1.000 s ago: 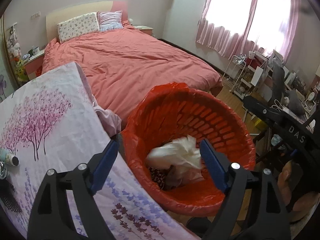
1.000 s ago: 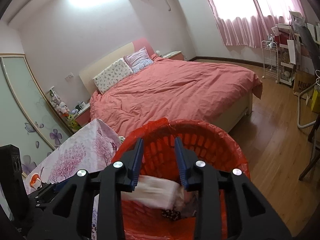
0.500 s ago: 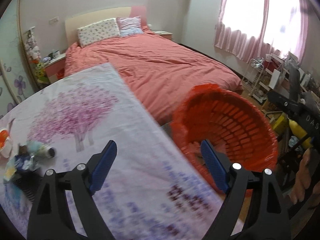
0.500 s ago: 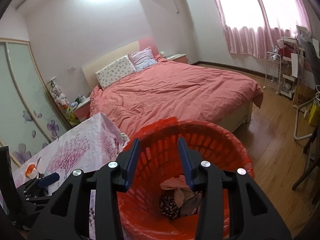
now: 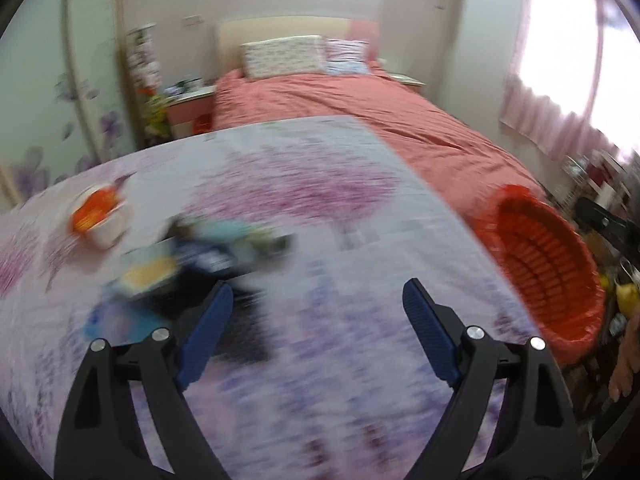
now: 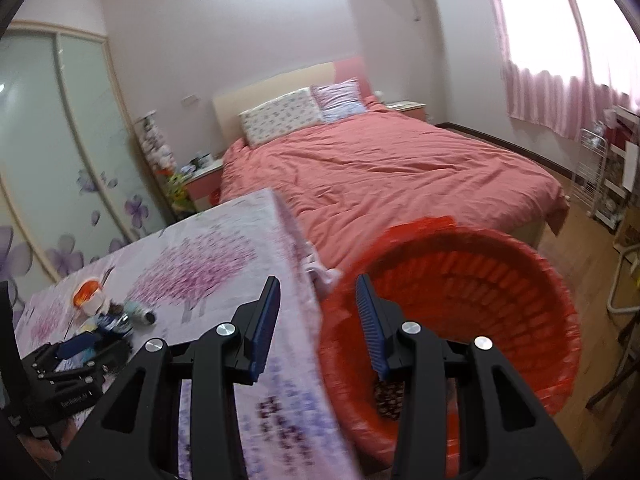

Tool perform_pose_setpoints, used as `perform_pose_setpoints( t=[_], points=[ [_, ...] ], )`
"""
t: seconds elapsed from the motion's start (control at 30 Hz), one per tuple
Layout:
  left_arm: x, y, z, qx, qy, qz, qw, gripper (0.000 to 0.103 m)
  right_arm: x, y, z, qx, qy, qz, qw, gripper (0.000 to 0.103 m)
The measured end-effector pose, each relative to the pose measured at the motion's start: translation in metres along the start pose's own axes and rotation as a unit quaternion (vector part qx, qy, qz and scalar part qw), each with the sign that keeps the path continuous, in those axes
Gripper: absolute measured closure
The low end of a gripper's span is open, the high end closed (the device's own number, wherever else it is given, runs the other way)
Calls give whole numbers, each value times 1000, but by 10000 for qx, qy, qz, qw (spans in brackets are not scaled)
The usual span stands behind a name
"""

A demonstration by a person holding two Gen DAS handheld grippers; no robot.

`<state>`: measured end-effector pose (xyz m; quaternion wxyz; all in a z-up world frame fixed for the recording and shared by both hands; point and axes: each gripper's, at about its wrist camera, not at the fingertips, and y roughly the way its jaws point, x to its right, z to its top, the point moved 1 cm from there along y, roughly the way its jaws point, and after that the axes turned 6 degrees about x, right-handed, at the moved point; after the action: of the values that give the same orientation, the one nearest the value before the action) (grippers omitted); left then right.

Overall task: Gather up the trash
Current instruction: 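Move both tools back to the bed clutter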

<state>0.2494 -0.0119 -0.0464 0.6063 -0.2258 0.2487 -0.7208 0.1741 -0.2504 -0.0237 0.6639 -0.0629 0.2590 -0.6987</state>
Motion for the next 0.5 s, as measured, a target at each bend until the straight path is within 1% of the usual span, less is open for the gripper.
perform_pose_setpoints(
  t=[0.13,0.3,0.4,0.5],
  points=[
    [-53,-10,-16,-71,-314,534,9981,17,-28,4,-9,-150,-176,225,9995,62],
    [-108,-11,-35,-314,-665,1105,9911,17,-60,8,-20,-333,-355,516,9975,62],
    [-122,-7,-44,-469,-734,1228,9886,17,-76,10,-25,-422,-457,653,9959,62],
    [-126,0,-51,-616,-773,1263,9871,17,-92,11,-31,-490,-563,740,9945,62]
  ],
)
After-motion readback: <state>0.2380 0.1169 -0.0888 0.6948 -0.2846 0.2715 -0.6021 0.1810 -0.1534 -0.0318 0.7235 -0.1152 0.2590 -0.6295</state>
